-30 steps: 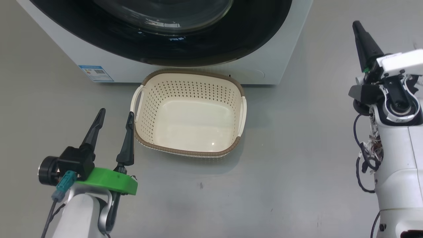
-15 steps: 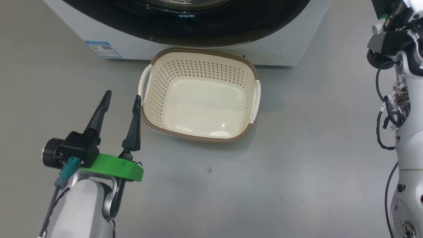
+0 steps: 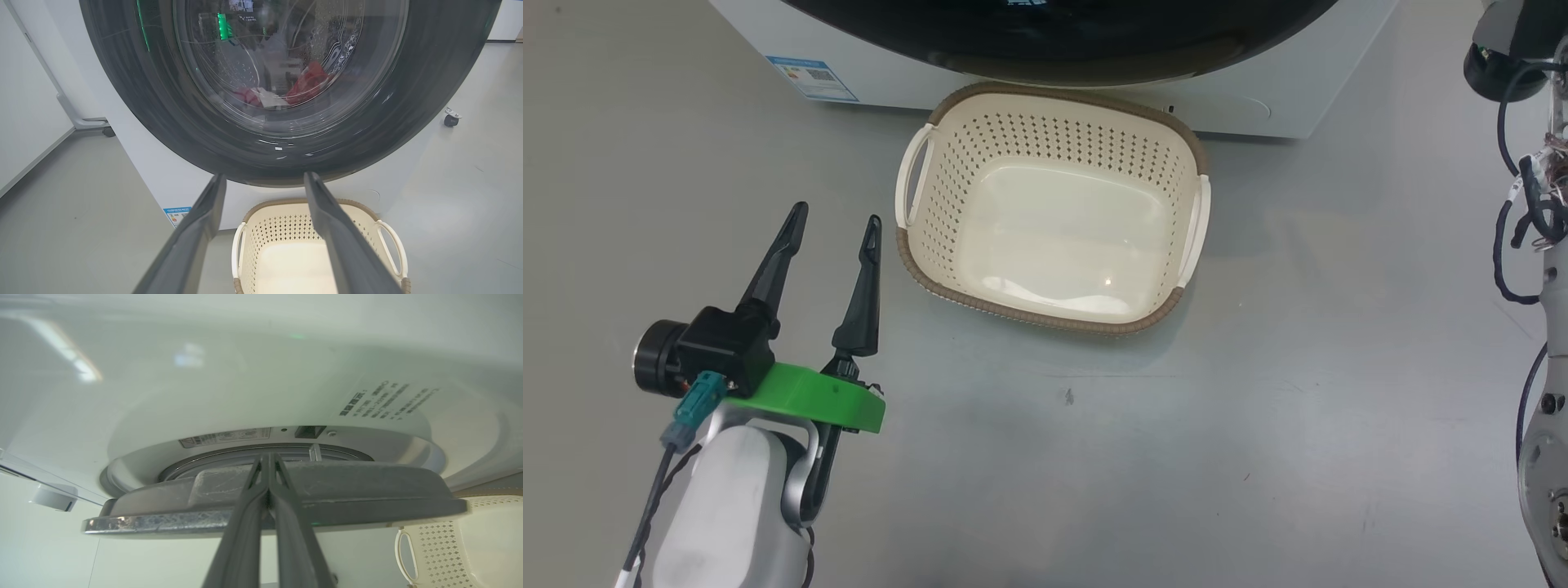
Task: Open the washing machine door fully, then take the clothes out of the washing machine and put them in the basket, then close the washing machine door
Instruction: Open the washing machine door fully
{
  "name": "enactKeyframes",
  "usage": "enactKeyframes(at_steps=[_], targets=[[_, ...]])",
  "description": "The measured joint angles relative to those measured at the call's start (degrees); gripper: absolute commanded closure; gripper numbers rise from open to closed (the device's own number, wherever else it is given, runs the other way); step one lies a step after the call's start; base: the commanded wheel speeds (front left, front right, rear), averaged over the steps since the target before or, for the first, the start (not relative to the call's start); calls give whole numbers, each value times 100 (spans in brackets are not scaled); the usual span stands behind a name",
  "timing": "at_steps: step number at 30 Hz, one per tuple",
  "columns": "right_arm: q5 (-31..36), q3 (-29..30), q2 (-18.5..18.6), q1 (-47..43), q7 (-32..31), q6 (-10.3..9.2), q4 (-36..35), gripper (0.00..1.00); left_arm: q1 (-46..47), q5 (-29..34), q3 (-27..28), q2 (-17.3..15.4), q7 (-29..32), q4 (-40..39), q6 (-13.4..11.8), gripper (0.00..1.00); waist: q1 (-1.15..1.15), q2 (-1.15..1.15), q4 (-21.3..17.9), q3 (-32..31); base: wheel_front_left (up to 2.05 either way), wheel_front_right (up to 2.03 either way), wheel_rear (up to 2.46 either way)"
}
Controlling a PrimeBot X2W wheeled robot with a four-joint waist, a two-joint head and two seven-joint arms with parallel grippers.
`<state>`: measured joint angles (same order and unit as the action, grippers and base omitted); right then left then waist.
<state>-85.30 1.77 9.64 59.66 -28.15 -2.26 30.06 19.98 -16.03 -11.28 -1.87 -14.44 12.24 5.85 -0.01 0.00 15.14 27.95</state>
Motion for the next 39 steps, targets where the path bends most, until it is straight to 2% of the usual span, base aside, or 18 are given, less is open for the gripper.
enactKeyframes(at_steps=[16,39], targets=[[-155,1,75,427,-260,-94,544,100,68,-3,-8,30,0,23,1,0,0,0,180,151,0,0,0],[-409,-2,276,678,-939,-60,1081,100,119,-164,-183,35,0,59,-4,0,0,0,314,134,0,0,0]])
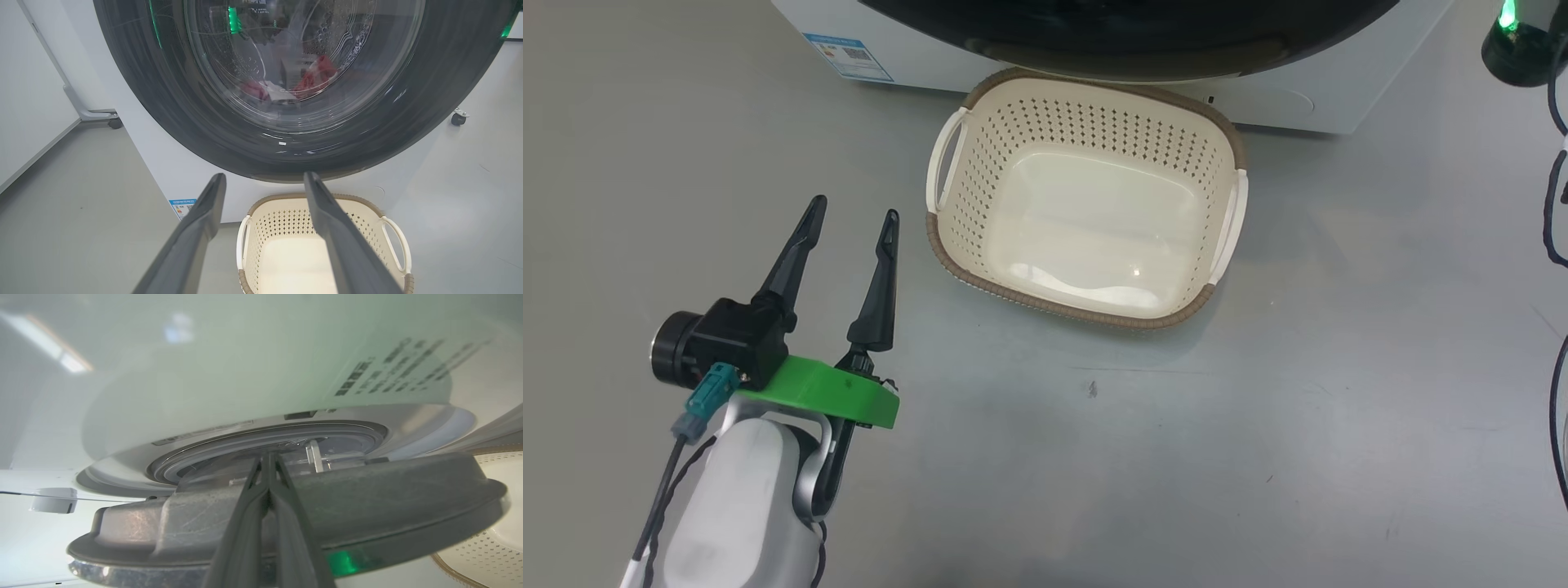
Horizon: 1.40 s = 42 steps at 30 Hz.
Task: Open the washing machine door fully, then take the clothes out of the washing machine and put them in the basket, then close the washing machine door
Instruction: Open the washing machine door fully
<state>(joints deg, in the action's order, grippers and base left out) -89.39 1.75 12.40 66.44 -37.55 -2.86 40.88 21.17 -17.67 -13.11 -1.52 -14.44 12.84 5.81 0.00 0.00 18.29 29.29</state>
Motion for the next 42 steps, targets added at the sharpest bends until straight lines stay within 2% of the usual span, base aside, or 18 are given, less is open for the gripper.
enactKeyframes(at_steps=[2,11,19,42], targets=[[-59,-2,12,-14,-98,73,62,100,0,0,2,0,0,20,-4,0,0,0,-6,-24,0,0,0],[-181,-116,-19,-118,-554,133,115,100,0,2,5,1,0,40,-54,0,0,0,-68,-97,0,0,0],[-236,-222,-47,-339,-903,333,152,100,-2,4,73,3,0,87,-90,0,0,0,-140,-195,0,0,0],[-394,-637,-532,-1154,-1719,683,169,100,-147,138,144,4,0,199,-98,0,0,0,-386,-761,0,0,0]])
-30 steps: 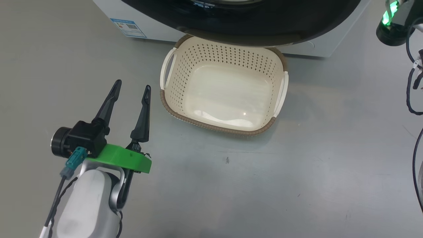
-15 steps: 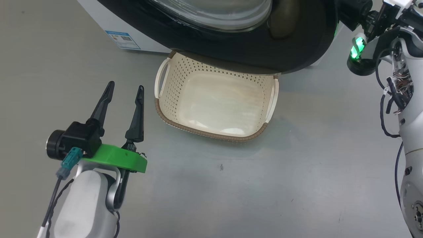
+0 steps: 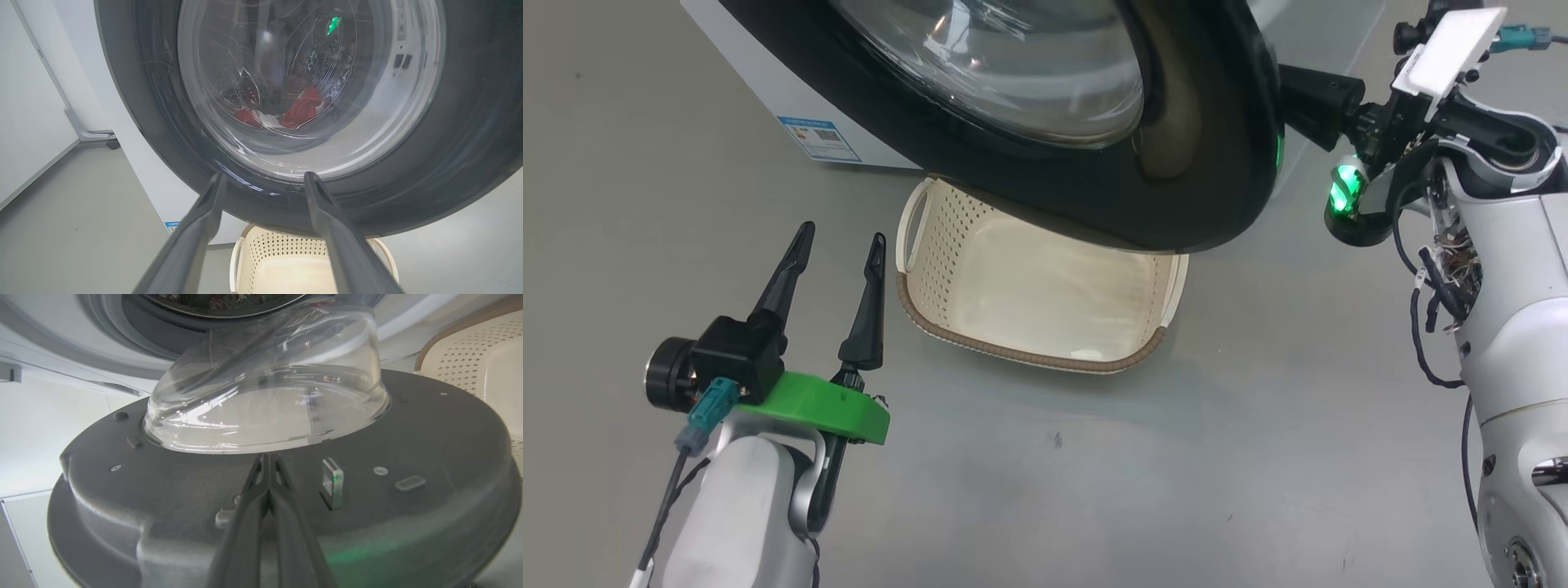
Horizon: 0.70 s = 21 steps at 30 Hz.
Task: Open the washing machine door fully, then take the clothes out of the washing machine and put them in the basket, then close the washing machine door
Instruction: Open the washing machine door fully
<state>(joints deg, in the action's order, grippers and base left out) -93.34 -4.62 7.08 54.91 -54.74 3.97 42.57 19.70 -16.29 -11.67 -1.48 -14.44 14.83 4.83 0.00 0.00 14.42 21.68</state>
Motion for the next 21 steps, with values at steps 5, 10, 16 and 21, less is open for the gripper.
enactKeyframes(at_steps=[5,10,16,21], targets=[[-5,-138,-66,-205,-134,48,-18,100,-136,1,-44,0,0,58,2,0,0,0,-20,-184,0,0,0],[-62,-274,-170,-388,-277,66,-56,100,-252,24,-69,-1,0,89,9,0,0,0,-31,-359,0,0,0],[-154,-415,-246,-598,-428,111,-135,100,-357,26,-108,-3,0,124,29,0,0,0,-22,-550,0,0,0],[-197,-581,-266,-807,-556,130,-209,100,-439,25,-148,-4,0,133,36,0,0,0,16,-711,0,0,0]])
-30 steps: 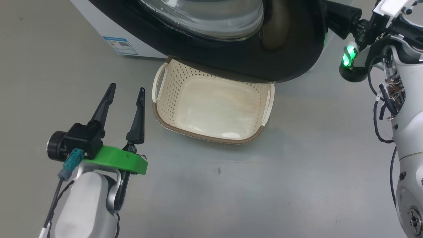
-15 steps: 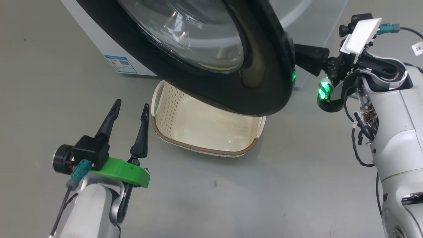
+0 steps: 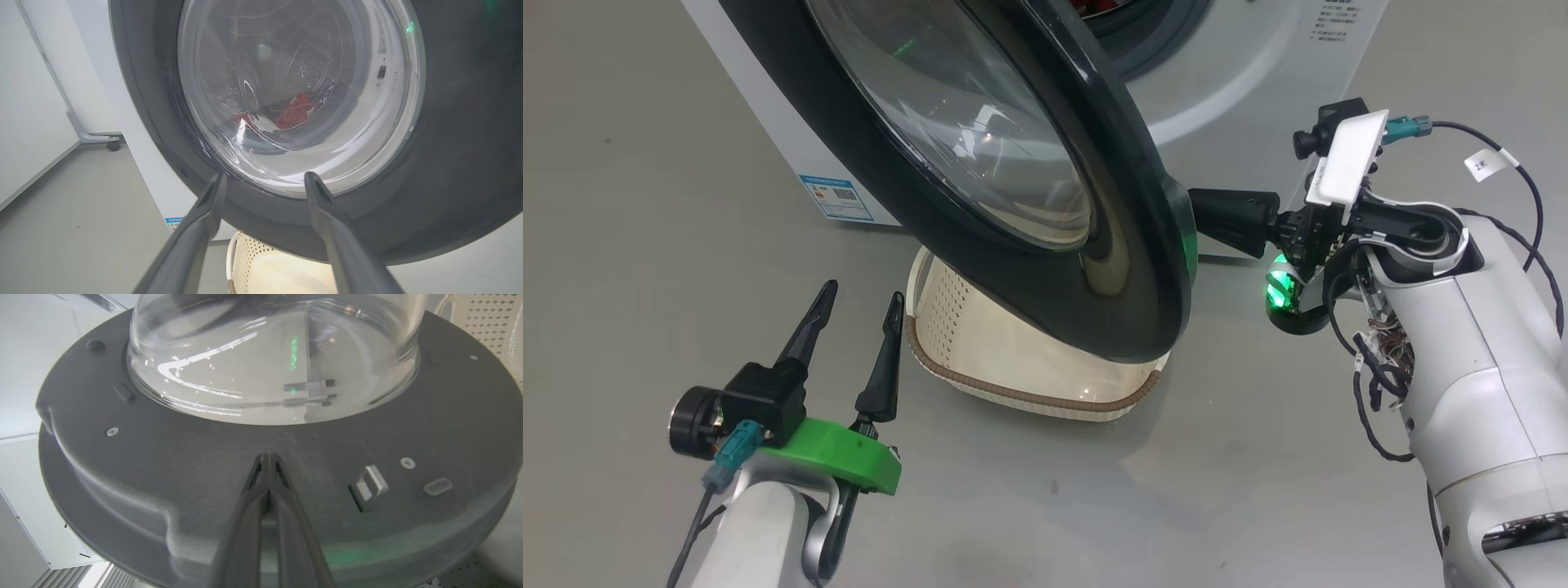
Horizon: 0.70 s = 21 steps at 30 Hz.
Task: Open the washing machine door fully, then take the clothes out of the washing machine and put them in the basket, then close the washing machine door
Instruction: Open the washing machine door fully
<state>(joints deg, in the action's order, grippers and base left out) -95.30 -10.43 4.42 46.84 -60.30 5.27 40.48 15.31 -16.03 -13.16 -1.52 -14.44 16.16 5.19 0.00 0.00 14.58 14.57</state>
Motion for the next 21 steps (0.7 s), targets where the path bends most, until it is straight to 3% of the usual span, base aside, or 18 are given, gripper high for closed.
enactKeyframes(at_steps=[13,21], targets=[[-219,-452,-38,-397,-190,21,-388,100,-162,-11,-90,-7,0,3,21,0,0,0,221,-298,0,0,0],[-756,-1037,-38,-650,-190,22,-780,100,-253,-11,-108,-9,0,1,22,0,0,0,397,-390,0,0,0]])
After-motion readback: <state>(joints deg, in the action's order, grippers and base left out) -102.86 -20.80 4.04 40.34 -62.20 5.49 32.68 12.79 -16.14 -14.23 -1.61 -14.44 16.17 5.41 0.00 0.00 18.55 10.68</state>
